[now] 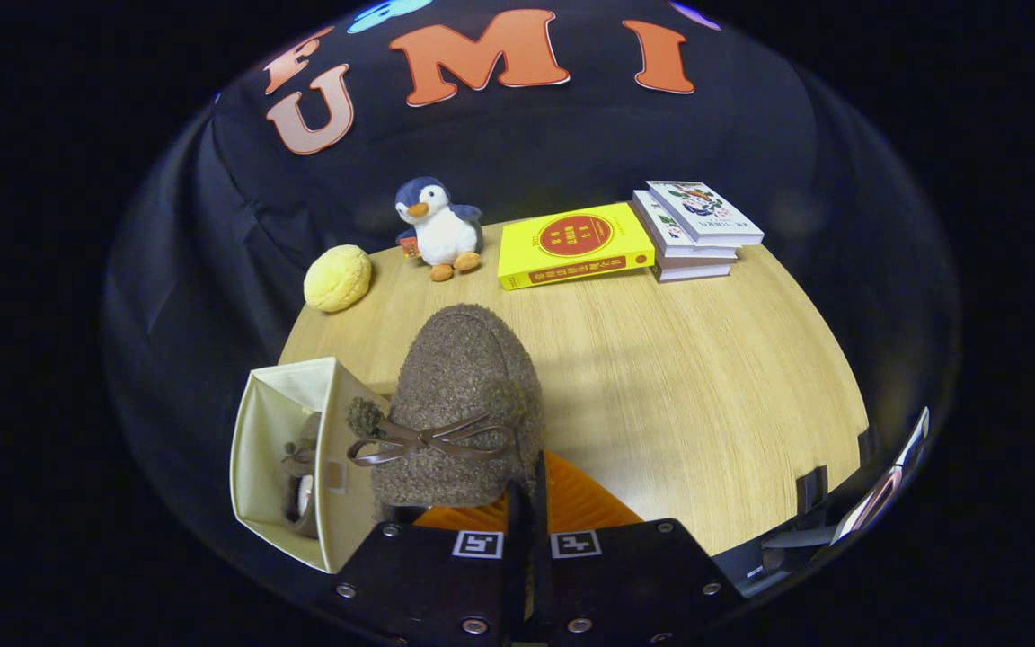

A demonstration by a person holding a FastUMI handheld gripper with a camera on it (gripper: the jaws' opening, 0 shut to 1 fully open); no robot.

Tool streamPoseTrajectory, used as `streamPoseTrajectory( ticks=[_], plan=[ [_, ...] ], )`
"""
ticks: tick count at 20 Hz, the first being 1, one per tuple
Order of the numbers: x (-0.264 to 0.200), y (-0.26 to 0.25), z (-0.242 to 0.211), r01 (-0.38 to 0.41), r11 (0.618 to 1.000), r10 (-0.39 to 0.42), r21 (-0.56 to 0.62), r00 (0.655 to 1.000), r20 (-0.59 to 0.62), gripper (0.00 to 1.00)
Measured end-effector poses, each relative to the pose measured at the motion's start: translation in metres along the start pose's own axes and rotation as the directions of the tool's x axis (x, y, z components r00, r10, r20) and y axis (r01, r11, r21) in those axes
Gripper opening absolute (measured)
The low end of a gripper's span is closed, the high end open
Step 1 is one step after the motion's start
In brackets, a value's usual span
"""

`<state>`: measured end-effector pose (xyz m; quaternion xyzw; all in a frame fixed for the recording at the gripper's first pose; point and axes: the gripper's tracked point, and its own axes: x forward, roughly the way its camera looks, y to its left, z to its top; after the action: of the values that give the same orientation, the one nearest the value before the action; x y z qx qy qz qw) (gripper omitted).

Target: Open the storage box then place both shoes into the box .Put the left shoe in first, then the right shoe, with the right side of both shoes facing outward in a uniform manner.

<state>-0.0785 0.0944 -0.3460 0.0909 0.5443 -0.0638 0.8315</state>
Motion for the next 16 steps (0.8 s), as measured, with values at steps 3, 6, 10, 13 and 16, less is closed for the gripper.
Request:
streamPoseTrajectory(
  ticks=[3,6,10,13,16],
  plan=[
    [-0.006,0.039,0.003,-0.019,1.000,0.019,-0.012,1.000,0.000,0.05],
    [-0.010,0.081,0.002,-0.049,0.998,0.049,-0.028,0.999,-0.006,0.05],
    [-0.009,0.134,-0.004,-0.083,0.994,0.082,-0.072,0.997,-0.012,0.05],
    [-0.001,0.169,-0.018,-0.110,0.989,0.106,-0.096,0.993,-0.043,0.05],
    [0.011,0.185,-0.032,-0.094,0.987,0.086,-0.129,0.994,-0.070,0.05]
  ],
)
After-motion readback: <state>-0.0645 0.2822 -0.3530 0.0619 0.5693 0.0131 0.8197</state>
